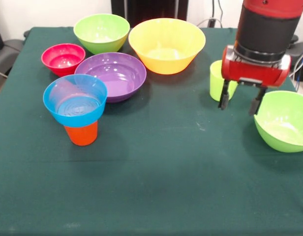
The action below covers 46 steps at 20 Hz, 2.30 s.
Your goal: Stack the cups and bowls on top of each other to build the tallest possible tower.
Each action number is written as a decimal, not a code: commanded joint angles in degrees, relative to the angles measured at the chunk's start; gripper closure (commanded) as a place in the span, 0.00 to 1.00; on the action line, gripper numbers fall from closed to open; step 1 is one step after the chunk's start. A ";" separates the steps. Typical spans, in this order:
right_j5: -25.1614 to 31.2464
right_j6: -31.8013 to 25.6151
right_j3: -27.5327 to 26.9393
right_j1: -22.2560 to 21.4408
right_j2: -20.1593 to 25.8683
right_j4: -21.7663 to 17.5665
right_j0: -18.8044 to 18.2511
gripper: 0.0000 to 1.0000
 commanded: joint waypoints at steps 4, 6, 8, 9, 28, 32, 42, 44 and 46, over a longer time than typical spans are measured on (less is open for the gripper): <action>-1.43 9.83 -4.32 5.30 0.28 1.36 1.04 0.00; -1.75 9.49 -4.67 6.04 0.41 1.63 1.12 0.00; -1.61 9.25 -4.46 5.78 0.40 2.01 1.25 0.00; -1.62 9.15 -4.05 5.41 0.43 2.23 1.35 0.00; -1.52 7.05 5.31 -2.23 1.58 6.99 1.26 0.00; -3.10 7.21 5.01 -0.89 1.40 7.00 1.89 0.00; -4.71 10.53 3.96 1.36 -0.19 7.39 5.41 0.00; -4.97 11.11 3.67 1.80 -0.68 7.45 6.16 0.00; -5.26 11.29 3.59 2.12 -1.01 7.60 6.63 0.00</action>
